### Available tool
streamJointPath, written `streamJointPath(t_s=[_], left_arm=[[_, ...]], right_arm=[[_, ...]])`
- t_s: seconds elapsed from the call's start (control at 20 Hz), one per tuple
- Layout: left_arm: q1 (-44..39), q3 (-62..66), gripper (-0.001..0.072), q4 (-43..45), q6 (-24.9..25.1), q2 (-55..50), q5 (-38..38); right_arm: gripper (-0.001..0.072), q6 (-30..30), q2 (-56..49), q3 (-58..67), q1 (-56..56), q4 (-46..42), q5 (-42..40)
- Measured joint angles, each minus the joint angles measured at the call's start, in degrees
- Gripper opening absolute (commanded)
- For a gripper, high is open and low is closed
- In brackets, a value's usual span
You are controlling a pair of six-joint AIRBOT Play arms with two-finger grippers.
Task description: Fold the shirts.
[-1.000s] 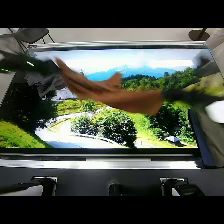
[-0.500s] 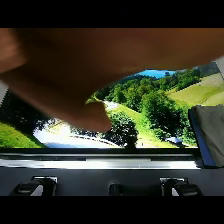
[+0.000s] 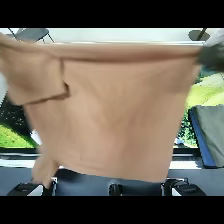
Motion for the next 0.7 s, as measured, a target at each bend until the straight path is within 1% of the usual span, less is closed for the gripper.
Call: streamJointPath(t_s=[0.1,0.25,0.4,0.55,0.6,0.65,0.7], left_arm=[[0.0,-7.8,0.0037,-0.2,0.0,-5.4,2.7],[-0.2,-15.1,0.0037,-4.2,0.1,-14.7,6.1],[-1.3,-17.9,0.0038,-9.1,0.2,-23.1,8.0],[-3.4,-19.0,0.0039,-11.6,0.3,-28.7,8.6],[-4.2,-19.2,0.0081,-12.0,0.5,-30.0,8.6],[-4.8,-19.3,0.0223,-12.3,0.5,-30.9,8.7],[-5.2,-19.2,0.0432,-12.7,0.6,-31.5,8.6]], right_arm=[[0.0047,1.4,-8.1,-2.6,0.0,1.9,-1.8],[0.0047,6.4,-17.5,-4.4,0.0,3.7,-4.7],[0.0047,11.0,-22.9,-5.0,0.0,4.8,-6.8],[0.0047,13.2,-26.1,-5.3,-0.1,5.4,-7.5],[0.0051,13.5,-26.8,-5.4,-0.1,5.8,-7.6],[0.0174,13.9,-27.3,-5.4,-0.1,6.2,-7.7],[0.0388,14.2,-27.7,-5.4,-0.1,6.5,-8.1]])
